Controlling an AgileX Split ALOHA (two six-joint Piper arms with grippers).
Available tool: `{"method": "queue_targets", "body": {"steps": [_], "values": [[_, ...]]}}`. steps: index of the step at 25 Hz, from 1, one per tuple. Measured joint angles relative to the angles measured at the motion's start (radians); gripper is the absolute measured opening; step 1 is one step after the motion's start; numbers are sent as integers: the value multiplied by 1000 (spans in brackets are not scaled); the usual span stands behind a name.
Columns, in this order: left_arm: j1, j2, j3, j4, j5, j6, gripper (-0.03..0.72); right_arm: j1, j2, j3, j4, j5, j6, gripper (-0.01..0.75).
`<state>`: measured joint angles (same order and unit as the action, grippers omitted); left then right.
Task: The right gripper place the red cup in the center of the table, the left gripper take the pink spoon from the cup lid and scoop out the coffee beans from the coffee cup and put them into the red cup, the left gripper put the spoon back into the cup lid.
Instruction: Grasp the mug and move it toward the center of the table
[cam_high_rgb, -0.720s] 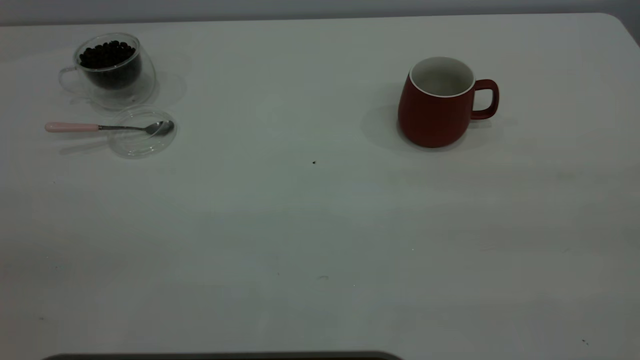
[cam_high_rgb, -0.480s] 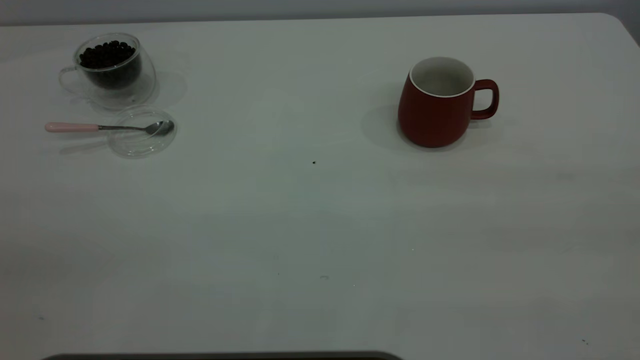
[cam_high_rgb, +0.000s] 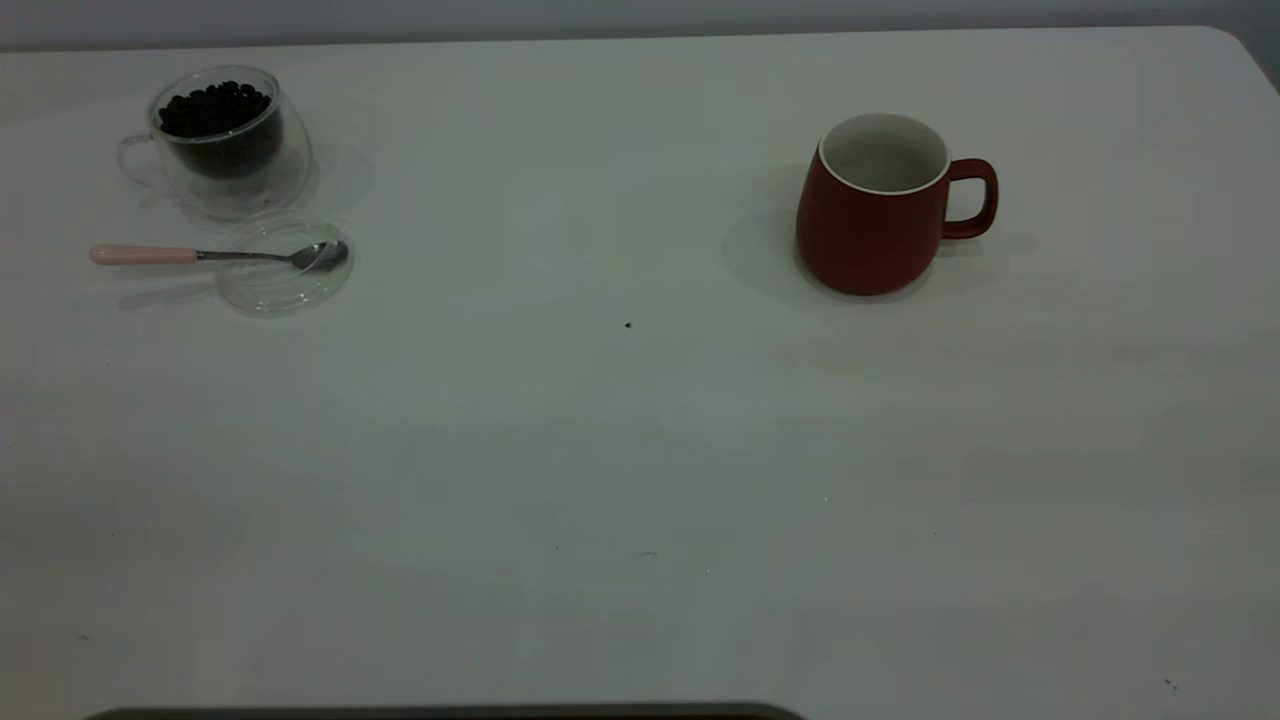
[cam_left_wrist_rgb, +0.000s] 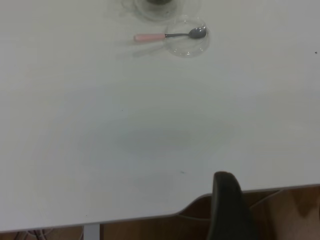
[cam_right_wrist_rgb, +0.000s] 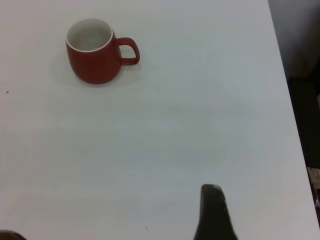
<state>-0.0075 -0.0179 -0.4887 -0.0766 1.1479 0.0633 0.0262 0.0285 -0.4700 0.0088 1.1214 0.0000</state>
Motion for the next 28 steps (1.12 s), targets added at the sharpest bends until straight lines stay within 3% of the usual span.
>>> {"method": "queue_targets", "body": {"steps": [28], "values": [[0, 0, 0, -1, 0, 0, 482, 0, 76, -7, 40, -16, -14, 557]]}}
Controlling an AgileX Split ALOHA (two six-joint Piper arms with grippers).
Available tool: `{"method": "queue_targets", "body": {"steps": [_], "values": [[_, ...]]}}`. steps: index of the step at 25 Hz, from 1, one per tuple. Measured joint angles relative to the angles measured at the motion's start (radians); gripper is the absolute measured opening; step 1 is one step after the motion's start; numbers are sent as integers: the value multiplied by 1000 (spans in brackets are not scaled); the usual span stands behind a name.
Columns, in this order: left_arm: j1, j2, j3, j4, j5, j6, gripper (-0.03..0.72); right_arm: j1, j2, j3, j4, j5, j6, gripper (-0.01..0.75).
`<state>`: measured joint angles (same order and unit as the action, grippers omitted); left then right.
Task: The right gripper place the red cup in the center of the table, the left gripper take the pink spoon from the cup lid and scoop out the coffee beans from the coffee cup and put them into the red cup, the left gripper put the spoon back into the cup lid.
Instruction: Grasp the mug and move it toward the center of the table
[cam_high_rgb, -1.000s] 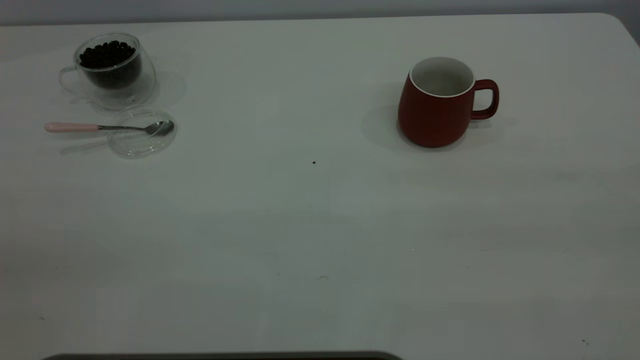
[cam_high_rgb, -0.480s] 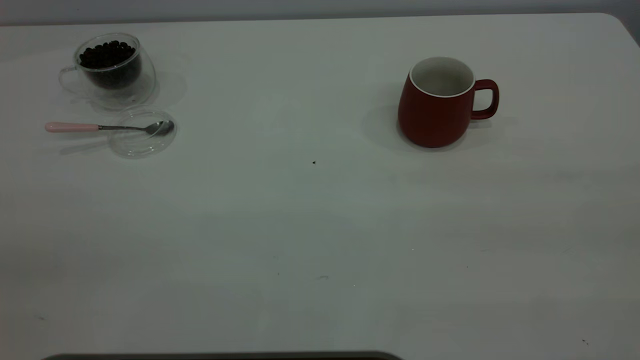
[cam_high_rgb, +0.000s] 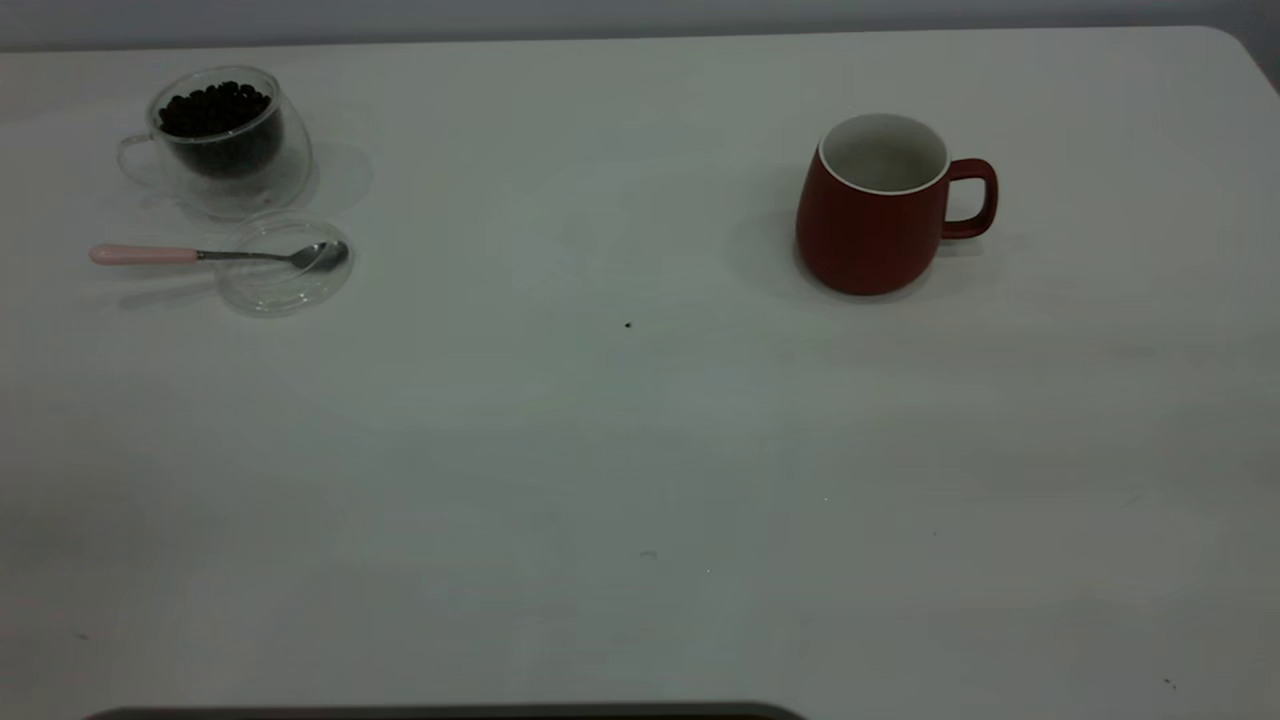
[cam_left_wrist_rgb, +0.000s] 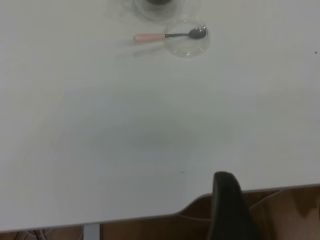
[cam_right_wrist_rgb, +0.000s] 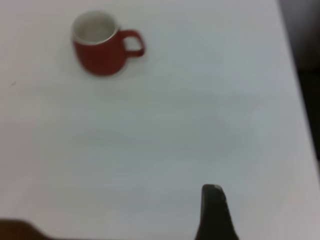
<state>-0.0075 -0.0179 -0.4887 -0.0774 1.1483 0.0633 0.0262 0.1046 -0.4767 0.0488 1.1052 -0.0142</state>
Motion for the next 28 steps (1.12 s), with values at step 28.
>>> {"method": "queue_targets", "body": {"steps": [28], "values": [[0, 0, 0, 0, 0, 0, 482, 32, 1935, -754, 545, -570, -1432, 583]]}}
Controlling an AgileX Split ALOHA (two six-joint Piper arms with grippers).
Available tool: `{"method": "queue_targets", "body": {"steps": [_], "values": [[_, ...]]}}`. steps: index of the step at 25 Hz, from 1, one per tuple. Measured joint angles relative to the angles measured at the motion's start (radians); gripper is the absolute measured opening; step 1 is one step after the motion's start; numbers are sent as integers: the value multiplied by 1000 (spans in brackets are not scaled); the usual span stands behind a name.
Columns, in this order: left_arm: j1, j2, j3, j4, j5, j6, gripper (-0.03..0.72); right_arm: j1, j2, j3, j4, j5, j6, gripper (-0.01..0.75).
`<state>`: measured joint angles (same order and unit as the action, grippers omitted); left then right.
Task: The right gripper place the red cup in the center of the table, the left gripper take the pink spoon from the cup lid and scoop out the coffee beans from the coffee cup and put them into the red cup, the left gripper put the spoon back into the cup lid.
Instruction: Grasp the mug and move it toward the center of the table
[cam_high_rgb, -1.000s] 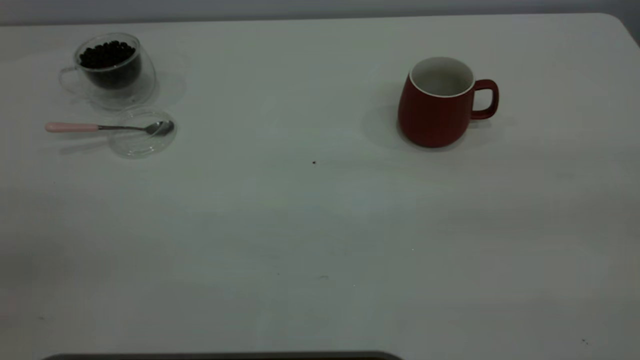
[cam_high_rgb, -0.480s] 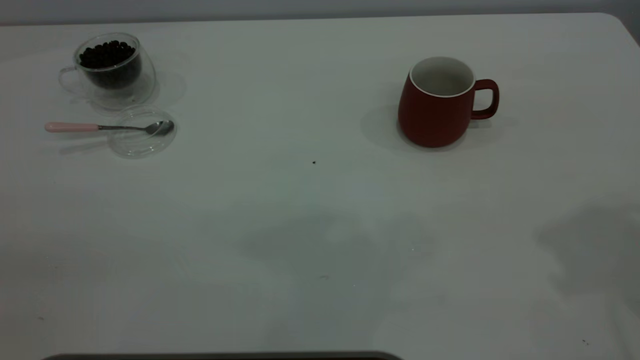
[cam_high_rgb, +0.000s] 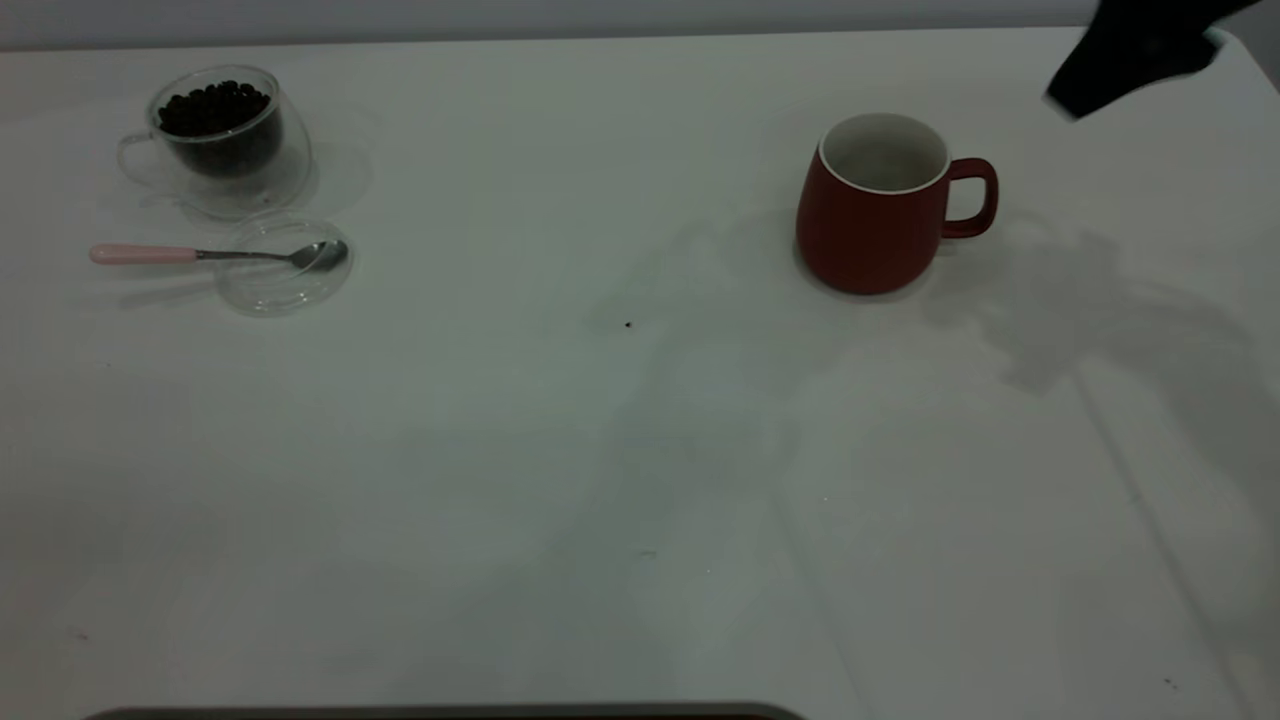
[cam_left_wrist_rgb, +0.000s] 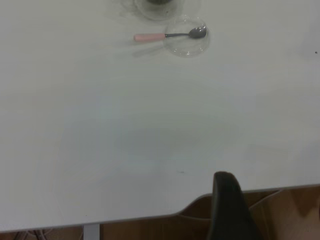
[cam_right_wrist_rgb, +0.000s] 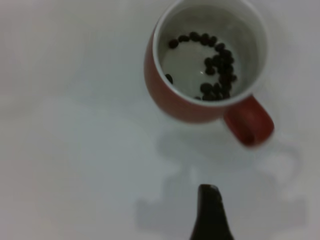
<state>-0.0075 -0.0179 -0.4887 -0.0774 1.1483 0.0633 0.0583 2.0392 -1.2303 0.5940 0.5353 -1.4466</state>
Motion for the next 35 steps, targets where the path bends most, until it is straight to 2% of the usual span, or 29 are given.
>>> {"method": "queue_targets", "body": {"steps": [6, 12, 18, 23, 35], "values": [[0, 0, 0, 0, 0, 0, 482, 0, 197, -152, 17, 16, -218, 582], [0, 0, 0, 0, 0, 0, 482, -1, 288, -175, 46, -69, -404, 582], [0, 0, 0, 0, 0, 0, 482, 12, 344, -178, 289, -128, -632, 582], [0, 0, 0, 0, 0, 0, 482, 93, 374, -194, 448, -146, -668, 582], [0, 0, 0, 0, 0, 0, 482, 341, 451, -353, 550, -152, -668, 566]]}}
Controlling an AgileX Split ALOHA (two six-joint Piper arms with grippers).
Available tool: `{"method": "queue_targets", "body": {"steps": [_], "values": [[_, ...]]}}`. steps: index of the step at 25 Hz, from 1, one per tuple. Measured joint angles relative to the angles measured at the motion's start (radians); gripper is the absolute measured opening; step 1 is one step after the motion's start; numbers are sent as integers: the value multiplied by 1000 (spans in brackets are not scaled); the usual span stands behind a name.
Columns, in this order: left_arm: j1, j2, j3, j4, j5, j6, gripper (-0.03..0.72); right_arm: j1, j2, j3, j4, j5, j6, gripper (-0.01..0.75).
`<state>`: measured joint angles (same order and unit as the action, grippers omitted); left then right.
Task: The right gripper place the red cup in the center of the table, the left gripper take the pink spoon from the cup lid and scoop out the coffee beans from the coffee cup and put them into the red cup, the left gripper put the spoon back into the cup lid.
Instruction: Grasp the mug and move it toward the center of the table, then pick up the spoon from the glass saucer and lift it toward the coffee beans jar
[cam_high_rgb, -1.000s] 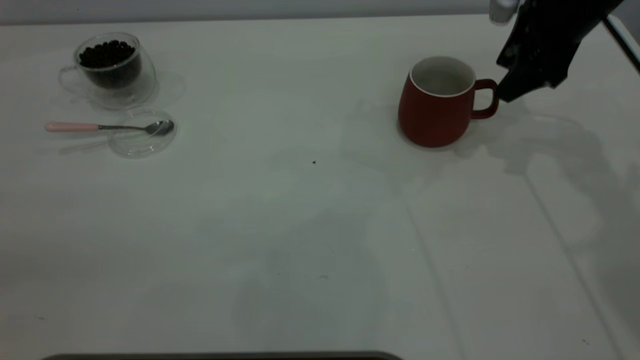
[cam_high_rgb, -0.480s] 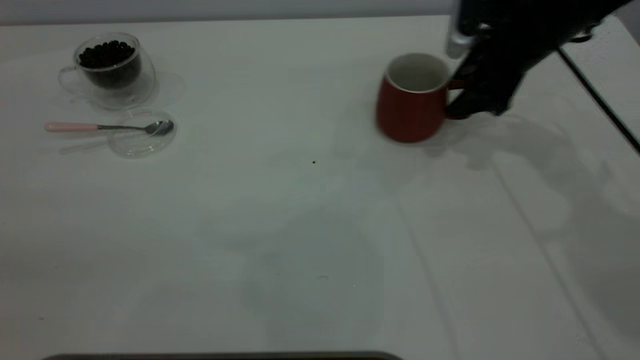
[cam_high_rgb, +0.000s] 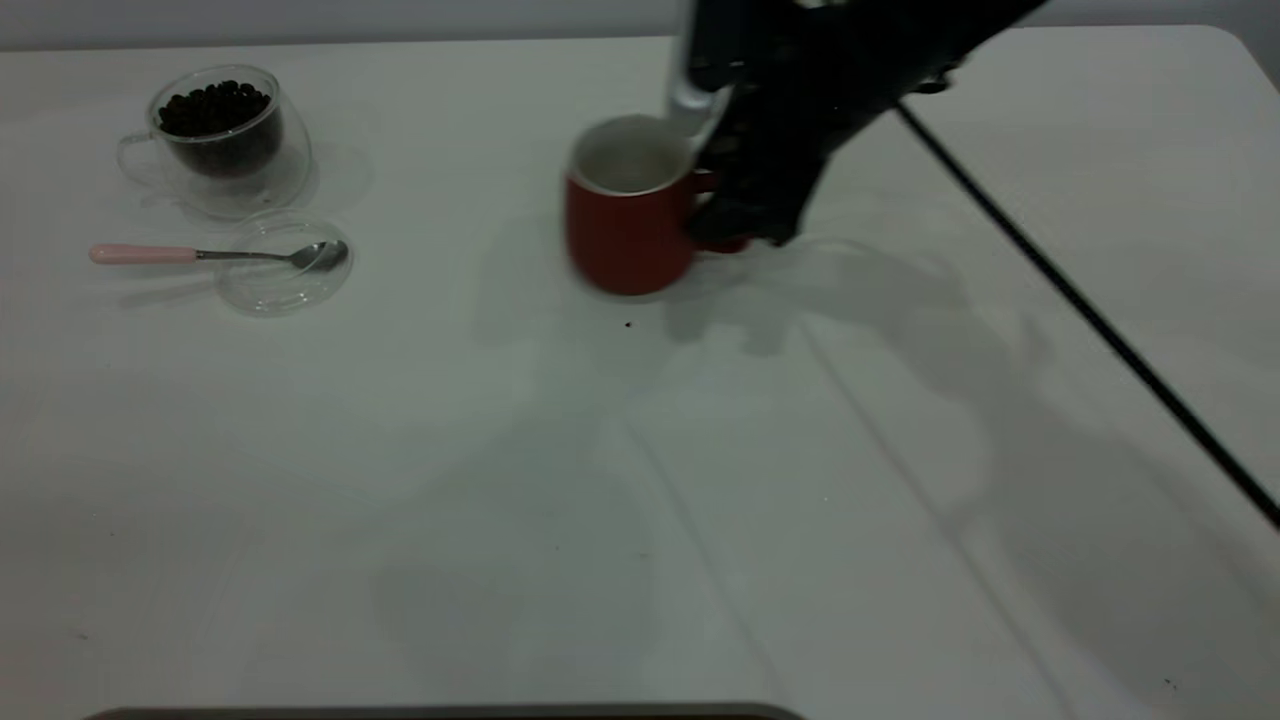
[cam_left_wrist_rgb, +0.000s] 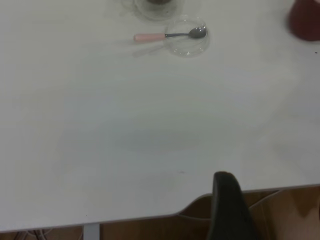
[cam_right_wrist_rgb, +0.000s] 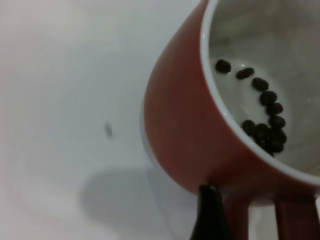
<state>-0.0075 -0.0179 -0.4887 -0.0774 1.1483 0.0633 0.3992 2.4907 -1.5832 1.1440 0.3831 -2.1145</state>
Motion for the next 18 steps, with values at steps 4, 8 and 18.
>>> {"method": "queue_targets", "body": {"steps": [4, 8, 18], "values": [[0, 0, 0, 0, 0, 0, 482, 43, 6, -19, 15, -1, 0, 546], [0, 0, 0, 0, 0, 0, 482, 9, -40, 16, 14, 9, 96, 540], [0, 0, 0, 0, 0, 0, 482, -78, -694, 499, -332, 303, 1182, 536]]}}
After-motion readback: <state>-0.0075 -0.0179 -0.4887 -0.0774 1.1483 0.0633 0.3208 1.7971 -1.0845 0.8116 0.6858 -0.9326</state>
